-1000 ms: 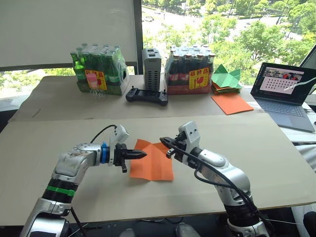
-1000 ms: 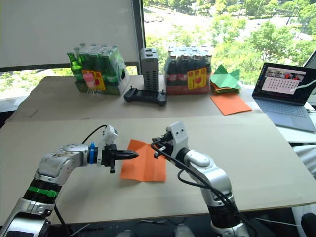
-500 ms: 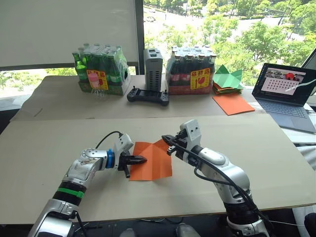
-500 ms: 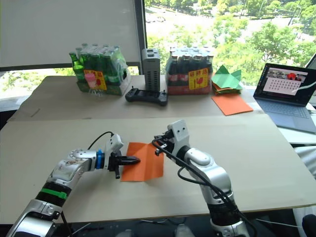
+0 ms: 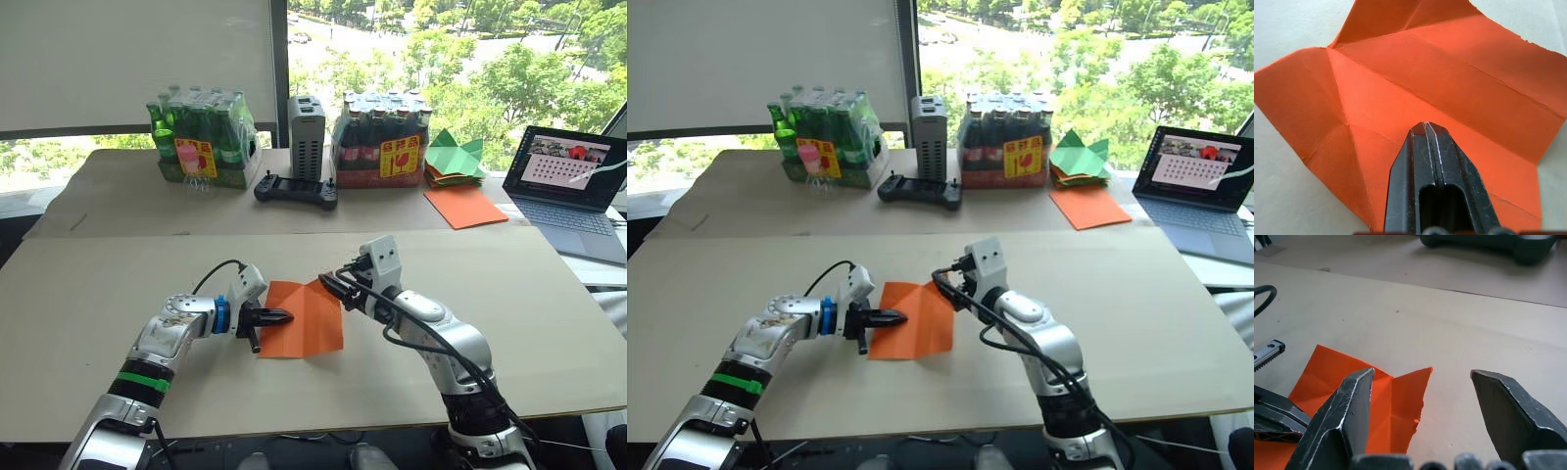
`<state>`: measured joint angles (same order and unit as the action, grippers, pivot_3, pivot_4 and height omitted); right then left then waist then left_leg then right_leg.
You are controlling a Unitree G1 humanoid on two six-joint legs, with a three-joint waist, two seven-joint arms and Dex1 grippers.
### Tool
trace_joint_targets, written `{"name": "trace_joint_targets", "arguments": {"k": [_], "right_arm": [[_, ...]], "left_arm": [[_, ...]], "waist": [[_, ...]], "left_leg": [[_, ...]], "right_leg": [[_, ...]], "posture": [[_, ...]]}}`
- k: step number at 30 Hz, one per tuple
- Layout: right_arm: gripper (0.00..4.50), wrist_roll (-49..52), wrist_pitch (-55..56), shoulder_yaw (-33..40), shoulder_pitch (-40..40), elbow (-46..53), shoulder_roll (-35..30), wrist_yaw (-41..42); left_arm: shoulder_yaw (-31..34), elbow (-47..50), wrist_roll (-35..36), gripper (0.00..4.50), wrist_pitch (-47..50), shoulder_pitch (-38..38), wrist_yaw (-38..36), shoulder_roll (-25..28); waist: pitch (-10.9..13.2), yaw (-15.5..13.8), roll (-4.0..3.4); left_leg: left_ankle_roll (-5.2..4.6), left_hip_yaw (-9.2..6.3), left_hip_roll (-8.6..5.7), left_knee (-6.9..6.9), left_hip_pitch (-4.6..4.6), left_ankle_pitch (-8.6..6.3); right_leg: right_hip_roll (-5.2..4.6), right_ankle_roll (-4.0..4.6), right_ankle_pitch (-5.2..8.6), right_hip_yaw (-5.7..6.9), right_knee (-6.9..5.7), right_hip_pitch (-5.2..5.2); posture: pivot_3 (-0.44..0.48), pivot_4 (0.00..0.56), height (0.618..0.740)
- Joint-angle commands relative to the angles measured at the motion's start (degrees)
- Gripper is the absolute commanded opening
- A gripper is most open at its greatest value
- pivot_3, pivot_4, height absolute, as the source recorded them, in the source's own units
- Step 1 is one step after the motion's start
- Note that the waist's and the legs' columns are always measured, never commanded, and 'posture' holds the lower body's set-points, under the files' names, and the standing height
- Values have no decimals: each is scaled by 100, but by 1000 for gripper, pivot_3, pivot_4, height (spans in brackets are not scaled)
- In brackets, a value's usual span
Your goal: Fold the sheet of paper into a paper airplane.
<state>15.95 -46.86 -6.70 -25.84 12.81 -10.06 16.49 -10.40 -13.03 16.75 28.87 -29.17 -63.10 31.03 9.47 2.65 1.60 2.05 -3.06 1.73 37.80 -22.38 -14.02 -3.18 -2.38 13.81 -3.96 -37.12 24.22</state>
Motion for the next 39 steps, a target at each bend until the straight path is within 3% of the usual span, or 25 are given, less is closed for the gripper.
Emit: {"name": "trace_joint_targets", "arguments": {"k": [1,12,15,22,23,29,39], "right_arm": [[3336,-58,-27,-43,-57,23,44,-59],[3336,-86,-97,-48,-118,-120,182,-36],[2599,-128,-58,-114,-126,-123,167,19],[172,-136,-94,-197,-143,-114,133,94],[78,-164,-86,-238,-143,-100,103,117],[78,-654,382,-749,-166,15,-270,294],[78,-2136,2194,-2156,-139,34,-1152,875]], "left_arm": [[-63,130,-68,0,89,70,4,23],[1,190,-76,0,157,132,39,80],[16,195,-80,0,171,134,55,75],[34,198,-71,0,180,130,82,75],[40,194,-68,0,186,124,86,75],[63,151,-66,0,182,91,106,69],[84,60,-82,0,147,40,154,30]], "waist": [[0,2,0],[0,9,0],[0,10,0],[0,10,0],[0,10,0],[0,10,0],[0,12,0]], "left_leg": [[0,0,0,0,0,0],[0,-1,1,0,0,0],[0,0,1,0,1,0],[0,0,1,0,1,0],[0,-1,1,0,1,0],[0,0,1,0,2,0],[0,1,0,1,3,0]], "right_leg": [[0,0,0,0,0,0],[1,0,0,0,-1,0],[1,0,0,0,-1,0],[1,0,0,0,-1,0],[1,0,0,0,-1,0],[1,0,0,0,-1,0],[1,0,0,0,0,-1]], "posture": [[0,150,740],[0,150,740],[0,150,740],[0,150,740],[0,150,740],[0,150,740],[0,150,740]]}}
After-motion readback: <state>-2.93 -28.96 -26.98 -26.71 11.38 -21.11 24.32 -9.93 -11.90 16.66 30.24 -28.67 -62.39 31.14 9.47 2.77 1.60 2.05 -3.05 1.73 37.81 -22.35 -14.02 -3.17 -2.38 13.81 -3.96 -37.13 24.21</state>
